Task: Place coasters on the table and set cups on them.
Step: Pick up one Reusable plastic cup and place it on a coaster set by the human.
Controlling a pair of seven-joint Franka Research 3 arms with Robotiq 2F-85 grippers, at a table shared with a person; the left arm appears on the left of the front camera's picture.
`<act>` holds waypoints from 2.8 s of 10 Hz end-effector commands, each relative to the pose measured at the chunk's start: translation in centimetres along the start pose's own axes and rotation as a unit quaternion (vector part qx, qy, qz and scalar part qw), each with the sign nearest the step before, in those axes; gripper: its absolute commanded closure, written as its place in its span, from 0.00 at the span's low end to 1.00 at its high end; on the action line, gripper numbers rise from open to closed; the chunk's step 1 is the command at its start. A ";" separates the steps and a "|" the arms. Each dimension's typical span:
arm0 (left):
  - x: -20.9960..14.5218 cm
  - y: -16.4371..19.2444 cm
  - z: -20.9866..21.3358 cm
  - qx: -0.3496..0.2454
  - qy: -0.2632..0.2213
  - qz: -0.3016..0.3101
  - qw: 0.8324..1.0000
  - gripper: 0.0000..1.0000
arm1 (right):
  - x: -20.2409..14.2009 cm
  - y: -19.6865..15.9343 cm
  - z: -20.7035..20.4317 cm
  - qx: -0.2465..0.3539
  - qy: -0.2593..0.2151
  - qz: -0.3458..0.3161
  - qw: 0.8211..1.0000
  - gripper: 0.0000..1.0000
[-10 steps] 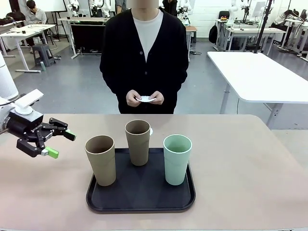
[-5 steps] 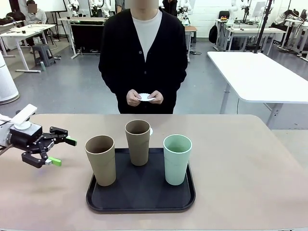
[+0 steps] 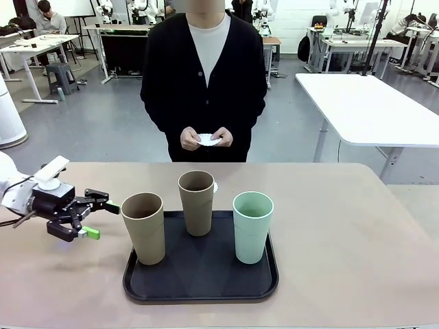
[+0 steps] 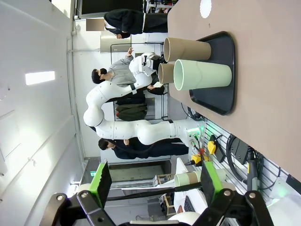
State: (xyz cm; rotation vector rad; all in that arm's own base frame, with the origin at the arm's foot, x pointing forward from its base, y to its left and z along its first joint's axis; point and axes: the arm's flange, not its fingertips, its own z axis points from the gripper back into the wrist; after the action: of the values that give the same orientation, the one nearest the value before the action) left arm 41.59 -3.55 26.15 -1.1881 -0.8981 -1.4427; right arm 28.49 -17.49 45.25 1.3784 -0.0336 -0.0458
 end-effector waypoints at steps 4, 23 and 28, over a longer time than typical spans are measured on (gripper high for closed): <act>0.0 2.4 -3.9 -0.031 -0.032 0.000 0.999 0.00 | -0.1 0.0 0.1 0.002 -0.001 0.002 1.000 0.00; -0.8 2.9 -9.7 -0.147 -0.053 -0.073 0.985 0.00 | -0.1 0.0 0.1 0.002 -0.001 0.002 1.000 0.00; -1.3 3.7 -10.6 -0.145 -0.038 -0.059 0.987 0.00 | -0.1 0.0 0.1 0.002 -0.001 0.002 1.000 0.00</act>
State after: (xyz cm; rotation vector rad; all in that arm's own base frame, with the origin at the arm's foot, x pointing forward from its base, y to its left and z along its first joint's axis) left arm 43.08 -13.82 22.94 -1.4457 -0.8234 -1.6242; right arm 28.49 -17.49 45.25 1.3784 -0.0337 -0.0458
